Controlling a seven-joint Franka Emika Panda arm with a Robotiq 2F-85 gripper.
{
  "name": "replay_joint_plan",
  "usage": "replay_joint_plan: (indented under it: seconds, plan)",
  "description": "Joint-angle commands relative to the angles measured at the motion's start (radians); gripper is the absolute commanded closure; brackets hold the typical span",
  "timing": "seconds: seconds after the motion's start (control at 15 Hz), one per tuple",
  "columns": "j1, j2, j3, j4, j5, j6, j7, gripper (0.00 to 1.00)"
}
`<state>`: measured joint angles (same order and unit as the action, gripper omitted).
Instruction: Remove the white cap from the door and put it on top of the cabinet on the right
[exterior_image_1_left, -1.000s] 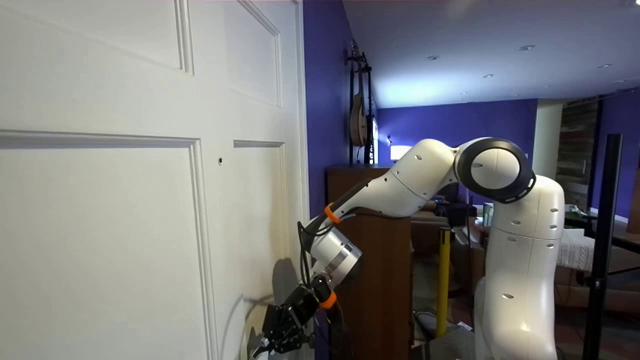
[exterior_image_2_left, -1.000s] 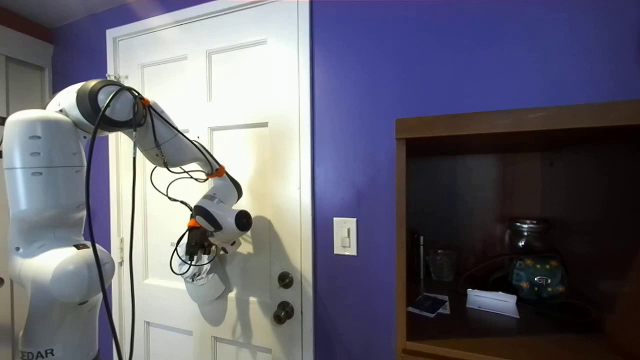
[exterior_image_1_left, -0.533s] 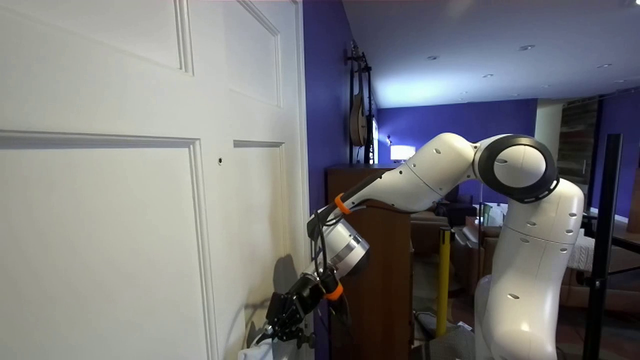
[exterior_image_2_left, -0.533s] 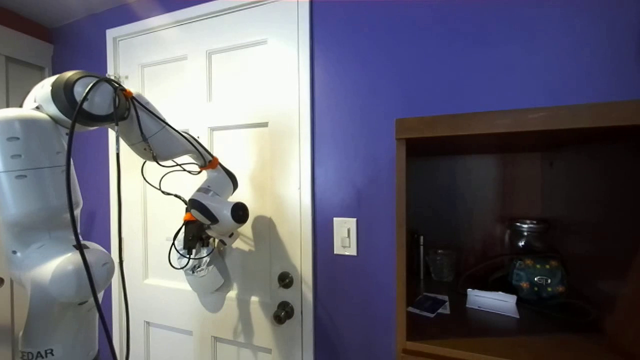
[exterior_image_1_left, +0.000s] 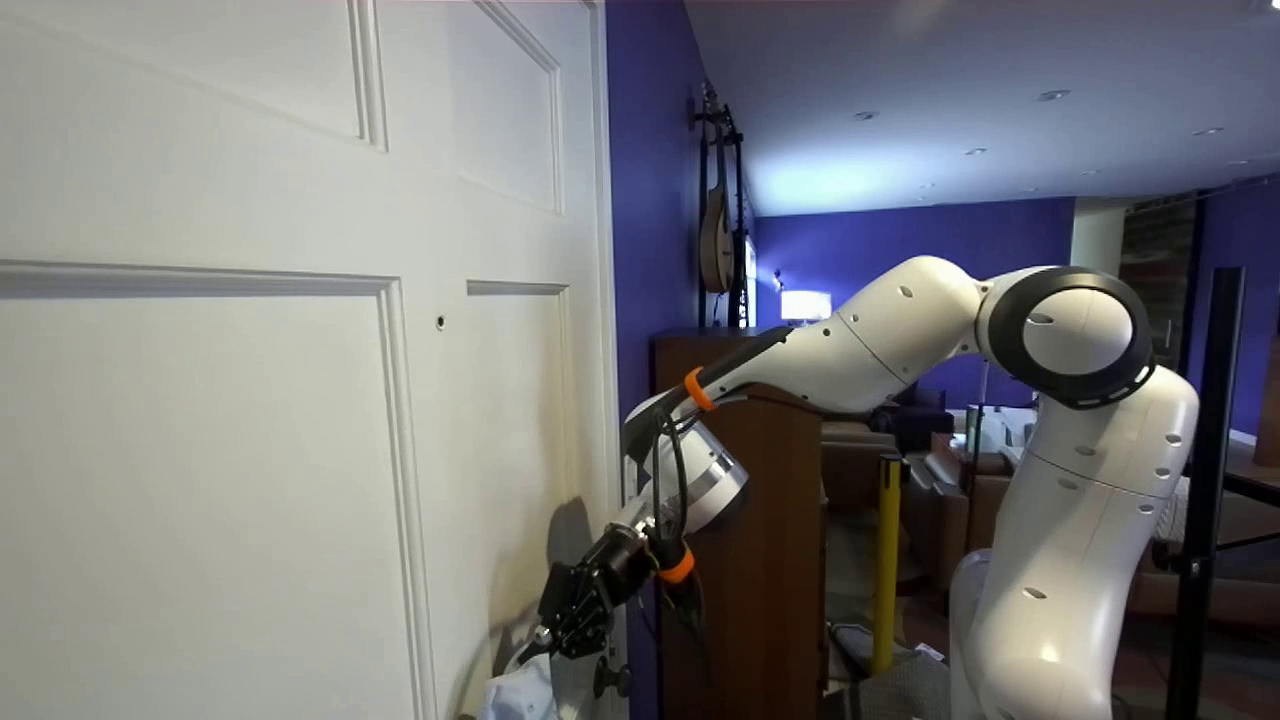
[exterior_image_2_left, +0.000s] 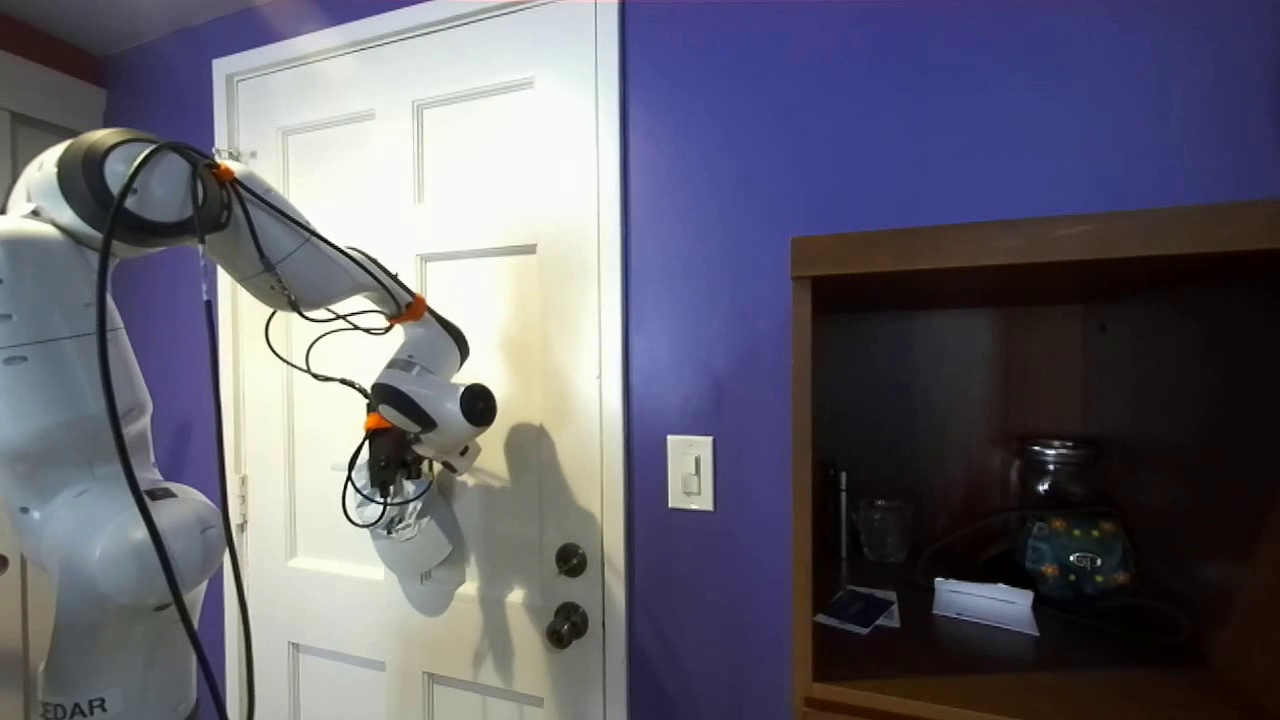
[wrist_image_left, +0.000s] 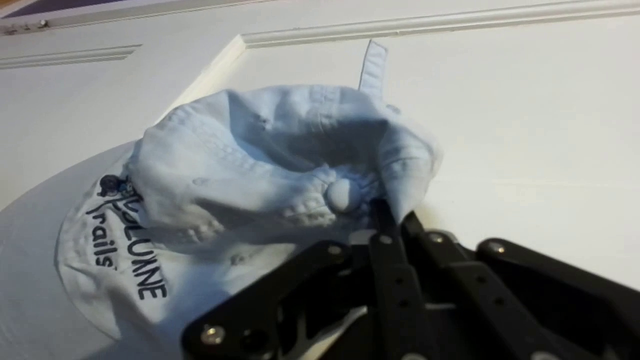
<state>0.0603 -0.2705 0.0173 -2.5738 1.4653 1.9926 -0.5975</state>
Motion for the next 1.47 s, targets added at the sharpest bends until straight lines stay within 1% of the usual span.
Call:
replay_joint_plan:
  seconds: [0.0, 0.33, 0.6, 0.87, 1.07, 1.2, 1.27, 1.33, 1.4]
  plan:
    - [-0.033, -0.126, 0.024, -0.053, -0.076, 0.04, 0.037, 0.99]
    - [-0.071, -0.246, 0.02, -0.092, -0.177, 0.073, 0.091, 0.99]
    - [-0.11, -0.324, 0.024, -0.111, -0.268, 0.153, 0.13, 0.99]
    - [-0.141, -0.385, 0.024, -0.118, -0.401, 0.246, 0.185, 0.99]
    - [-0.162, -0.44, 0.015, -0.124, -0.529, 0.276, 0.257, 0.99]
    - [-0.166, -0.468, -0.008, -0.121, -0.595, 0.273, 0.287, 0.99]
    - [-0.121, -0.4, -0.03, -0.097, -0.556, 0.275, 0.247, 0.99]
    - [-0.121, -0.409, -0.036, -0.097, -0.565, 0.275, 0.253, 0.96]
    - [-0.116, -0.411, -0.04, -0.097, -0.564, 0.274, 0.253, 0.96]
